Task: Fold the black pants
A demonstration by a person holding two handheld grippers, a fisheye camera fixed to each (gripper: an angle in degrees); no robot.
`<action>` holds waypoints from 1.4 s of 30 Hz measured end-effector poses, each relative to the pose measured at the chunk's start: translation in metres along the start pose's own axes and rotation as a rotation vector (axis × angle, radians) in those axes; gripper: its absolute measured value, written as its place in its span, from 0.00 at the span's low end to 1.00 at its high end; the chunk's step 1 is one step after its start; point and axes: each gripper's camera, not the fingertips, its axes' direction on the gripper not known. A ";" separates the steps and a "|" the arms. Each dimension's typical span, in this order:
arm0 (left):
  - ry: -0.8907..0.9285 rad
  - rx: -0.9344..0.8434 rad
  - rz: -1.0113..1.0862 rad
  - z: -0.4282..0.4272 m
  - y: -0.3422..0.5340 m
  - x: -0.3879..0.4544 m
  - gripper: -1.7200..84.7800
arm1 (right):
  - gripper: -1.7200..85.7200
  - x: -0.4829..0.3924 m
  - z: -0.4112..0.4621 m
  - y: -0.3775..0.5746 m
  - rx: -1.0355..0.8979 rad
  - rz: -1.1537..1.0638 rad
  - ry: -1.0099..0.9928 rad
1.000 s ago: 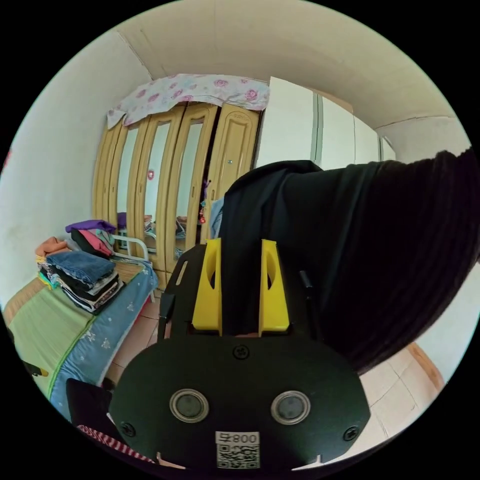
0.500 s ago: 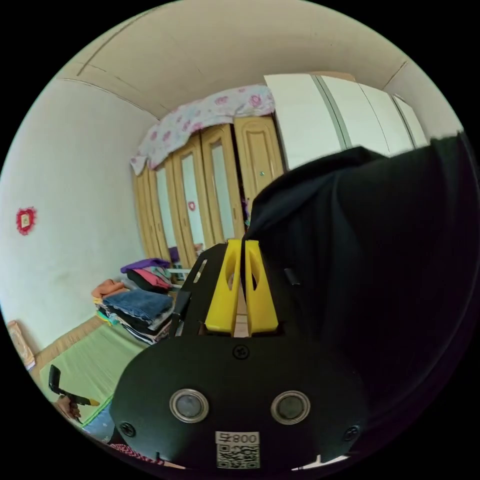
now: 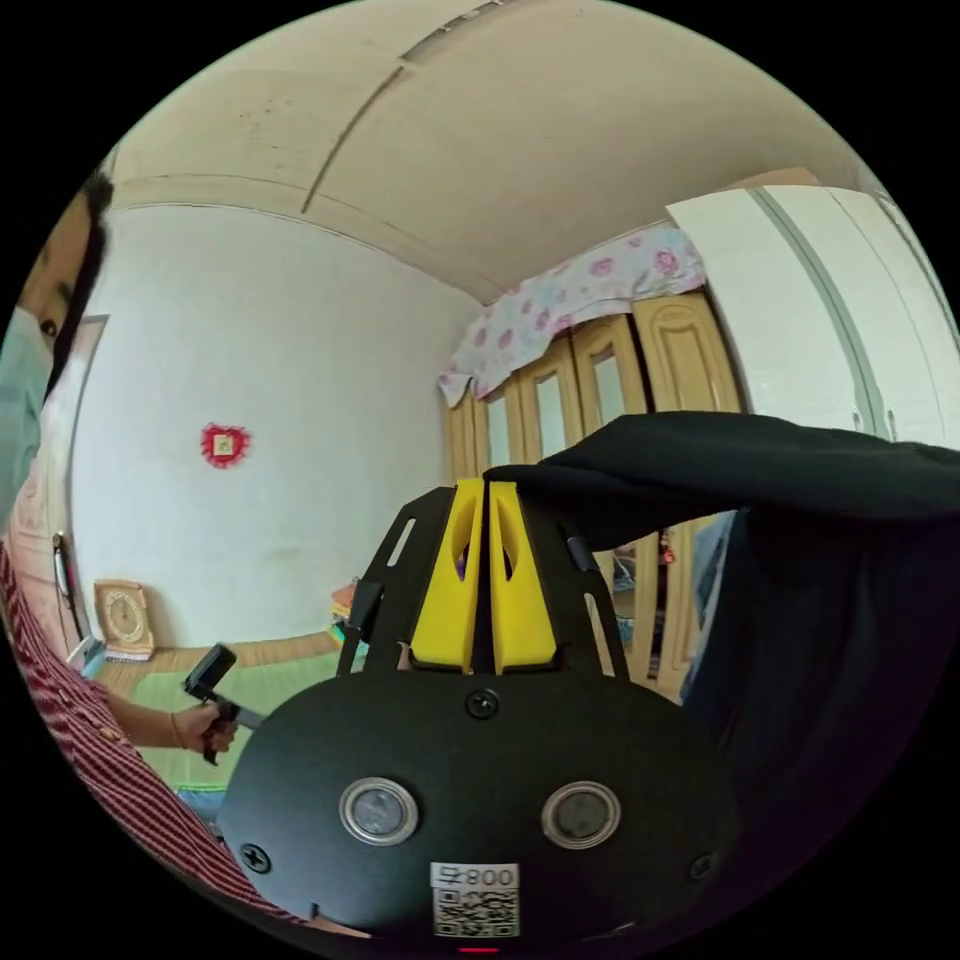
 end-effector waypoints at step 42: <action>-0.255 0.177 0.314 0.215 0.163 0.175 0.03 | 0.02 0.188 -0.230 0.446 0.027 0.553 -0.277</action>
